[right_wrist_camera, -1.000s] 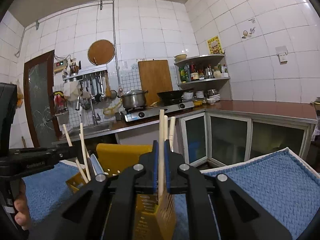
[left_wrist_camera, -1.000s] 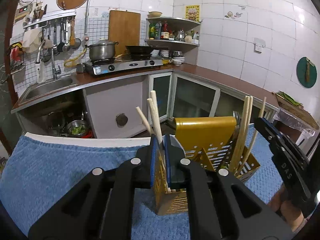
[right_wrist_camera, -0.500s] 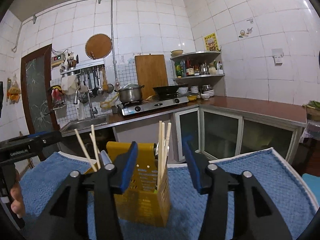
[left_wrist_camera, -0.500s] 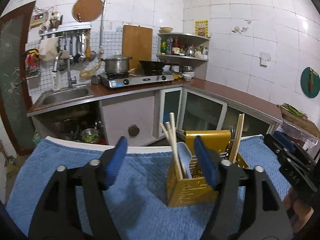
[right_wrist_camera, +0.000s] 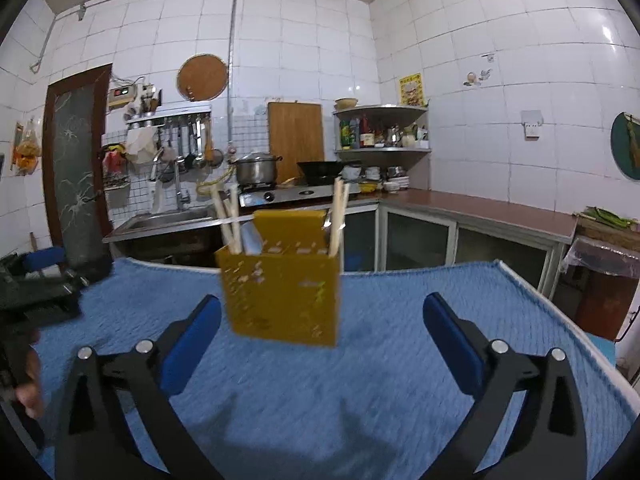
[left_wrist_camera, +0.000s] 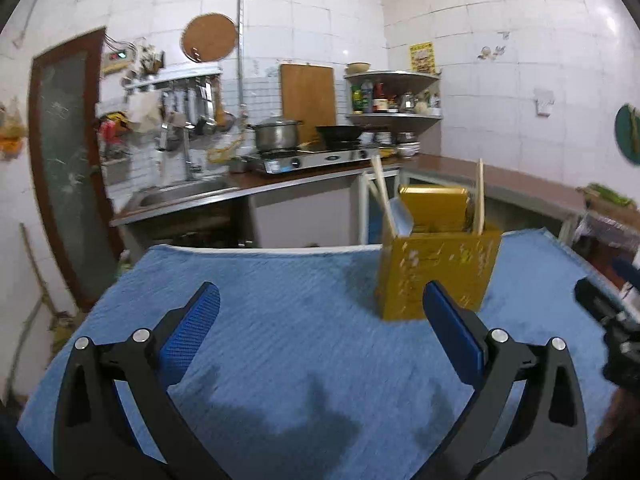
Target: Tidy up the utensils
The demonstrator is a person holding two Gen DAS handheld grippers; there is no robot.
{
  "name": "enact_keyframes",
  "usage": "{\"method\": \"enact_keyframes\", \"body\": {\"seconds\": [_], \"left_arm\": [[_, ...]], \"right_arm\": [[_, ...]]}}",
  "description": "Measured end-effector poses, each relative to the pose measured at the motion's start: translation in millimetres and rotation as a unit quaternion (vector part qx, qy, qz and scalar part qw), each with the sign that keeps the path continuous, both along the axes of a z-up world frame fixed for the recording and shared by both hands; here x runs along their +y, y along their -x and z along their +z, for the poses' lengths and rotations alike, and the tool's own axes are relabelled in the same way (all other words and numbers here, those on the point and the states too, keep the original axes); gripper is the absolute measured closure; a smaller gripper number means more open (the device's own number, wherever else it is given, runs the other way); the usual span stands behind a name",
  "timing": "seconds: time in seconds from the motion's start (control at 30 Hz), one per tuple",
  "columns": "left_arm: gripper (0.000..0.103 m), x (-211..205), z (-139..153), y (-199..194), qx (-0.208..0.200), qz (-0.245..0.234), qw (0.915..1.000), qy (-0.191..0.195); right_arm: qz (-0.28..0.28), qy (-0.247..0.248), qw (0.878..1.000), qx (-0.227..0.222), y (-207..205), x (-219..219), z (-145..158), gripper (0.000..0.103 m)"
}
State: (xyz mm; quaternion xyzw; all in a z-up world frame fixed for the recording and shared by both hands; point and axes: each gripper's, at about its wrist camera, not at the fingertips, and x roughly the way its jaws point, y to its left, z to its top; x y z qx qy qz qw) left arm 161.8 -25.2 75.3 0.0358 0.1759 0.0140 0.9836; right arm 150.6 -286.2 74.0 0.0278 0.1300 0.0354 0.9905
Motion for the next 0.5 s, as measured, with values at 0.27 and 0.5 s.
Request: {"method": "enact_keyframes", "body": {"seconds": [0.27, 0.5], "left_arm": [[0.005, -0.3, -31.7, 43.2, -0.04, -0.006, 0.999, -0.018], [0.005, 0.0, -56.0, 46.5, -0.035, -0.032, 0.9988, -0.005]], "right_arm": [[-0.011, 0.024, 1.0, -0.01, 28.5, 19.4, -29.3, 0.004], [-0.009, 0.032, 0.999, -0.019, 36.9, 21.3, -36.4, 0.004]]}}
